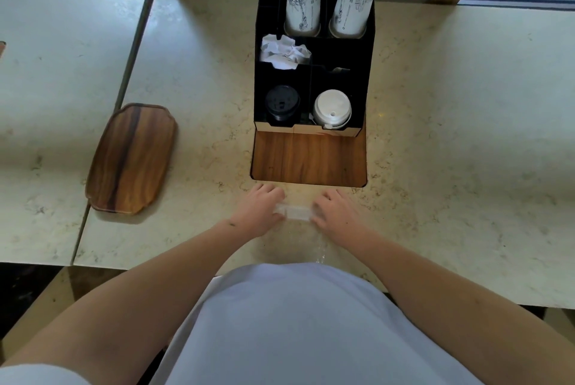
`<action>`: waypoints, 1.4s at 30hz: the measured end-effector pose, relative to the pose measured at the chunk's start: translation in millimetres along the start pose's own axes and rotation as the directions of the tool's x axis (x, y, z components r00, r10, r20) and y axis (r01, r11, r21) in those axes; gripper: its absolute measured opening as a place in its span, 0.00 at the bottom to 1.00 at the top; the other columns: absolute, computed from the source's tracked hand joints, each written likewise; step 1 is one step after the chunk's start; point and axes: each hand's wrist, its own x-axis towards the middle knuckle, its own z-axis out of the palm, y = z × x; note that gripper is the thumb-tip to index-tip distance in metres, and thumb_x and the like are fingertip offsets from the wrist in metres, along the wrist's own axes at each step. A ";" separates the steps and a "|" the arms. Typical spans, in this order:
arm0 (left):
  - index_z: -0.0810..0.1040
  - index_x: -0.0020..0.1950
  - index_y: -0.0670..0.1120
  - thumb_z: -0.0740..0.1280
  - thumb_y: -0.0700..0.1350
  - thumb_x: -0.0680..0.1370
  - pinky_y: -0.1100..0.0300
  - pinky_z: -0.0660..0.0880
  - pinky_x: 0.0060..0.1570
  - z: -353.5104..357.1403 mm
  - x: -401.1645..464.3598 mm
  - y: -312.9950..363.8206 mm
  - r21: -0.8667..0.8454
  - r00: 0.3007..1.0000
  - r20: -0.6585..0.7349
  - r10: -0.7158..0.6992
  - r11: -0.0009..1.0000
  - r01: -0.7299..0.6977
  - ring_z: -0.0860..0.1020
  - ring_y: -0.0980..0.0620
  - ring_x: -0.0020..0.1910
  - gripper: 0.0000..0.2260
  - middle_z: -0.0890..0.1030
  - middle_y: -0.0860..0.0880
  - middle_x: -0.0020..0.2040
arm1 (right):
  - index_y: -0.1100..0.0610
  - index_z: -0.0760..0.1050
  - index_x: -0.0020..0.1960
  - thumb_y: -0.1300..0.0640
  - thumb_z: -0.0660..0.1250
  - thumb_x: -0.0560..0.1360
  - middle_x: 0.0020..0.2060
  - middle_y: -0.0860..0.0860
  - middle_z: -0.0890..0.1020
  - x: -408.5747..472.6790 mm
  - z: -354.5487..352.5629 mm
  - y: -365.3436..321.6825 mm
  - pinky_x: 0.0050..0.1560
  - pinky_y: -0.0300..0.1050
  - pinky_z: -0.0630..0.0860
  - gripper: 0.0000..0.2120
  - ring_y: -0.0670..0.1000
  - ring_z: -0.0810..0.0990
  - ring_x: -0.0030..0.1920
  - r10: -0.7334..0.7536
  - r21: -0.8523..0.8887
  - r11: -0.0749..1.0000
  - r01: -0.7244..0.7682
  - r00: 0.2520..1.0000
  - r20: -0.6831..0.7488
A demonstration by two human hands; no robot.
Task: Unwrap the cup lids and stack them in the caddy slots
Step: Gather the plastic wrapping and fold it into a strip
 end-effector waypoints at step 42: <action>0.77 0.50 0.47 0.73 0.34 0.69 0.54 0.76 0.42 3.0 -17.8 -2.9 0.361 0.925 0.012 0.381 0.861 -0.359 0.76 0.47 0.42 0.13 0.79 0.48 0.45 | 0.57 0.82 0.45 0.66 0.76 0.65 0.41 0.51 0.81 -9.8 -13.6 22.5 0.40 0.46 0.74 0.11 0.55 0.79 0.43 -0.205 -0.137 0.972 0.192 0.975 -0.088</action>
